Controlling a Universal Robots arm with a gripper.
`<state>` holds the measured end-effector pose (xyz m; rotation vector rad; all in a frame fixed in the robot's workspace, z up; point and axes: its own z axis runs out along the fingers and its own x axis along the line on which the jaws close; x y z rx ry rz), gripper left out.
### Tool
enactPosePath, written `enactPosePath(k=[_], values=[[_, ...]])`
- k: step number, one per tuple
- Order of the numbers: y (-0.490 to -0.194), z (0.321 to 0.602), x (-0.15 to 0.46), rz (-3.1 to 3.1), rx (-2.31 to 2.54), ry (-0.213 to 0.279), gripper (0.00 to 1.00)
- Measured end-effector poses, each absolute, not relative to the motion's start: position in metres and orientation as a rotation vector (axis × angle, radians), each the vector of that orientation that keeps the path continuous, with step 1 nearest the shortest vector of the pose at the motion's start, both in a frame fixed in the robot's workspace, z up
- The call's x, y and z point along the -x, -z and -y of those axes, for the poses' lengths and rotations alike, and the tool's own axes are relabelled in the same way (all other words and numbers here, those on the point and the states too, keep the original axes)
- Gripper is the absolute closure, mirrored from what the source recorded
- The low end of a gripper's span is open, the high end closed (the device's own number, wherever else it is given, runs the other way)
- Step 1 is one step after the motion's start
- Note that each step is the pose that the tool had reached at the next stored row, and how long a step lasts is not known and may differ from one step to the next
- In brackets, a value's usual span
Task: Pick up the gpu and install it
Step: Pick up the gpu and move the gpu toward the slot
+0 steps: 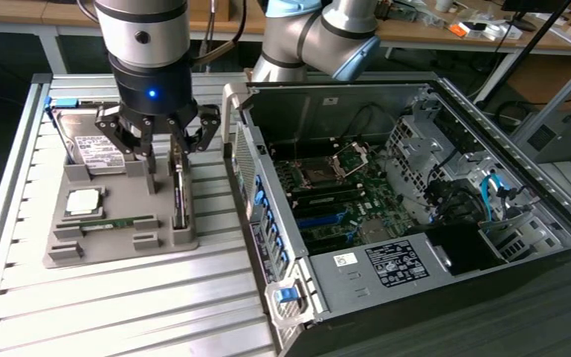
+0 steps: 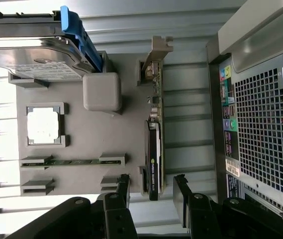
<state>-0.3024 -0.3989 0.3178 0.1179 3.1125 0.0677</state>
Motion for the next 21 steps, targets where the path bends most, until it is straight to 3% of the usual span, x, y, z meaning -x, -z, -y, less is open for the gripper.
enactPosePath(k=[21], values=[[-0.3107,0.3989,0.3024,-3.113,-0.118,-0.068,0.52]])
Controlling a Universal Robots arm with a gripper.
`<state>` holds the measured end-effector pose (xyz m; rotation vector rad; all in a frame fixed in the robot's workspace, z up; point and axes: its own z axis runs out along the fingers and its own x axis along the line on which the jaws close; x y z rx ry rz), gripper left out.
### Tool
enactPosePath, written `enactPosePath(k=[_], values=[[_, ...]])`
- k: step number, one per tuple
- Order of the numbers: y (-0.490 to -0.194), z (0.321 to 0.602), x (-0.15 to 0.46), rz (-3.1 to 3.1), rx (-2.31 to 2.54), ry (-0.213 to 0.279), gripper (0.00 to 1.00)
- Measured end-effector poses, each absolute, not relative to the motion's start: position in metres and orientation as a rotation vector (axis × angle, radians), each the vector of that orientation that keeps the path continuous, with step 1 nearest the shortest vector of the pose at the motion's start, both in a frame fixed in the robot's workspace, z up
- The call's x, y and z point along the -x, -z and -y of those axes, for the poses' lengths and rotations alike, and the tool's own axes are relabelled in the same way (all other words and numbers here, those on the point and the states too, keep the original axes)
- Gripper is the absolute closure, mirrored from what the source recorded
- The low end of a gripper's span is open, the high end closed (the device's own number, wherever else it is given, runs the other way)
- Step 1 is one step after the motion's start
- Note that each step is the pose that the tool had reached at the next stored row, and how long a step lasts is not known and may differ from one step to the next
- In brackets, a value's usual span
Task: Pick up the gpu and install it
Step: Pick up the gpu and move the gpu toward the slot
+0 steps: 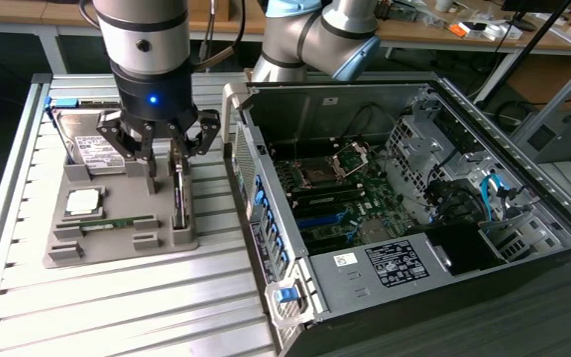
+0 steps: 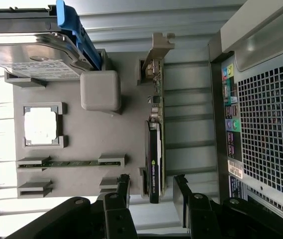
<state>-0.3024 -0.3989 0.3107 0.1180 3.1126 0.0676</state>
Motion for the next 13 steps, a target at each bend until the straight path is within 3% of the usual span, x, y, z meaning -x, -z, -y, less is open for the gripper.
enactPosePath(k=[13], values=[[-0.3058,0.399,0.3024,-3.113,-0.118,-0.068,0.52]])
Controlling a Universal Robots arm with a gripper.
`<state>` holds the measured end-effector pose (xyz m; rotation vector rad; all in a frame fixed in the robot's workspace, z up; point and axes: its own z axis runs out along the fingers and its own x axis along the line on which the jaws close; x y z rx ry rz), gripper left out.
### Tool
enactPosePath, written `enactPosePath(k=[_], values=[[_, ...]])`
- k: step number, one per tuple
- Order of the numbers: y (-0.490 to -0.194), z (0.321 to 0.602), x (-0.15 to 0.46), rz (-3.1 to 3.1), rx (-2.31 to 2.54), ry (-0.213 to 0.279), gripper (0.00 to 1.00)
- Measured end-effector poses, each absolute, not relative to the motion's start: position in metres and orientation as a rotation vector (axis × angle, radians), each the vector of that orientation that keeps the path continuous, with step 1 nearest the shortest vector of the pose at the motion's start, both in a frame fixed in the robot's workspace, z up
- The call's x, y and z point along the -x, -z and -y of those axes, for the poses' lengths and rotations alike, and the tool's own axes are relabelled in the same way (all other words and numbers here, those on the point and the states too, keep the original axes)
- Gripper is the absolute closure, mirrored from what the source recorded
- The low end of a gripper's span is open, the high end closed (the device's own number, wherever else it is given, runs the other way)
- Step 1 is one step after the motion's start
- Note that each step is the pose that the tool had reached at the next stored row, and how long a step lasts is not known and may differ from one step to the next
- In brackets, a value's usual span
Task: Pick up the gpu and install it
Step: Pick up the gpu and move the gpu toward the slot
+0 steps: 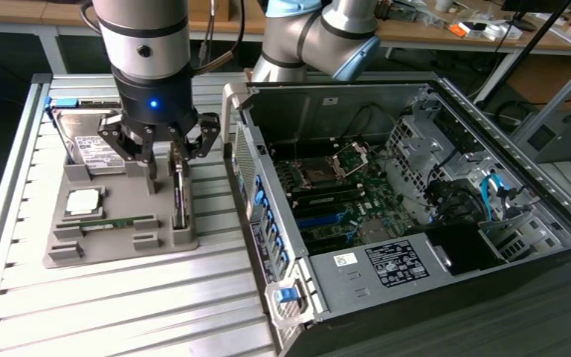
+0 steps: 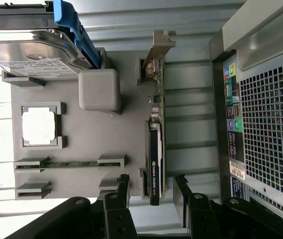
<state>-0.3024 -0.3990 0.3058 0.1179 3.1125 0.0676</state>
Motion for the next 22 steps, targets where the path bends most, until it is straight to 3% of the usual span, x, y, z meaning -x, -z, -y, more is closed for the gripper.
enactPosePath(k=[22], values=[[-0.2976,0.3989,0.3024,-3.112,-0.118,-0.068,0.52]])
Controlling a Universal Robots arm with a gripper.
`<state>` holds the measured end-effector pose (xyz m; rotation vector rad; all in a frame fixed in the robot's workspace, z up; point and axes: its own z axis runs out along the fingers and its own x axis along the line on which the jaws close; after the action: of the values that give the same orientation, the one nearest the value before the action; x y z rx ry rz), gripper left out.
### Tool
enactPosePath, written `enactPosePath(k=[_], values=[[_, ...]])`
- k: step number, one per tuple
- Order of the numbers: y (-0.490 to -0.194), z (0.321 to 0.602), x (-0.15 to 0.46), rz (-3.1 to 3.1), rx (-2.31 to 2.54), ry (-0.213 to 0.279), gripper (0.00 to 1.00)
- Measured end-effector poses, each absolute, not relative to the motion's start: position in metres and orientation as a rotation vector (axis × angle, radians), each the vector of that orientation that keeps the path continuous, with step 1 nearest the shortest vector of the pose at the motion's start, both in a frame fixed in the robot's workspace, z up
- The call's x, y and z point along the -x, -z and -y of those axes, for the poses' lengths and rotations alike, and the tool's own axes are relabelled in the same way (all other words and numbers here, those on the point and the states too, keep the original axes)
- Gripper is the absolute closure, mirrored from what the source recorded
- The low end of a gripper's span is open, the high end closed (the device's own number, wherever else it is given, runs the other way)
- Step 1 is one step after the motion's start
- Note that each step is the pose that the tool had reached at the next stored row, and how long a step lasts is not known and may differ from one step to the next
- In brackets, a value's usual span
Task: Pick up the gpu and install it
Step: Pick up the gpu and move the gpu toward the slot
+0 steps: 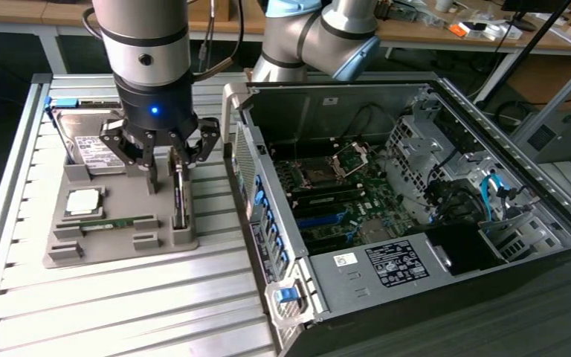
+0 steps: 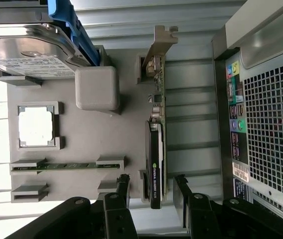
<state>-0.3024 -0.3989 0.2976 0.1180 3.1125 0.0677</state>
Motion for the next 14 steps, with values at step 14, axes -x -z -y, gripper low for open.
enactPosePath(k=[14], values=[[-0.2924,0.3989,0.3024,-3.113,-0.118,-0.068,0.52]])
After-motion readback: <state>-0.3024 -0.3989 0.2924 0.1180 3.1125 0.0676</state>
